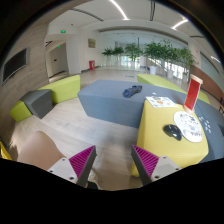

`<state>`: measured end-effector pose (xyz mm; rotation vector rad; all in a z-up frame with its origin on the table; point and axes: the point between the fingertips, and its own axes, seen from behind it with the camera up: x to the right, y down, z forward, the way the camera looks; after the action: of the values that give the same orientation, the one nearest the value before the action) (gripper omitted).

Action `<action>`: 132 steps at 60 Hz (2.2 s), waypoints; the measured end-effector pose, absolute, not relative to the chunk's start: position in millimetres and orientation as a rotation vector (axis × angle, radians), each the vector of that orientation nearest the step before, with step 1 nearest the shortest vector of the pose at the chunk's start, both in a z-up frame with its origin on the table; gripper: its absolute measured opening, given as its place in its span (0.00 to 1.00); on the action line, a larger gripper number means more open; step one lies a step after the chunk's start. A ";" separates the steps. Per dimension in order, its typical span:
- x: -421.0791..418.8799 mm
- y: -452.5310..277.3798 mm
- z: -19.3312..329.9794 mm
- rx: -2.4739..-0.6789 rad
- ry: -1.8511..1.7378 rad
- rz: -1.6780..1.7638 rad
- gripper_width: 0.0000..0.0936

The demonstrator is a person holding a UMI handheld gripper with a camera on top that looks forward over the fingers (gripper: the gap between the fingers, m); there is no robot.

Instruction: Arrange mouse

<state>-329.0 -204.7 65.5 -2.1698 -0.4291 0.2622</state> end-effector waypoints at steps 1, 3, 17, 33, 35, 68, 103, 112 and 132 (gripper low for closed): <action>-328.5 -203.3 66.3 -2.166 -0.425 0.262 0.83; -325.9 -201.2 67.0 -2.162 -0.414 0.259 0.83; -274.7 -180.1 76.4 -2.147 -0.365 0.273 0.83; -148.6 -115.8 50.3 -2.158 -0.233 0.116 0.83; -131.1 -101.9 44.2 -2.155 -0.227 0.109 0.84; -111.4 -6.4 11.5 -2.135 -0.335 0.079 0.79; -124.9 33.0 -0.3 -2.164 -0.297 0.081 0.55; -130.7 31.9 4.3 -2.164 -0.273 0.150 0.50; -50.6 85.6 138.5 -1.922 -0.168 -0.003 0.50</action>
<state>-50.6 85.6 138.5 -1.9220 -0.1679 -0.0034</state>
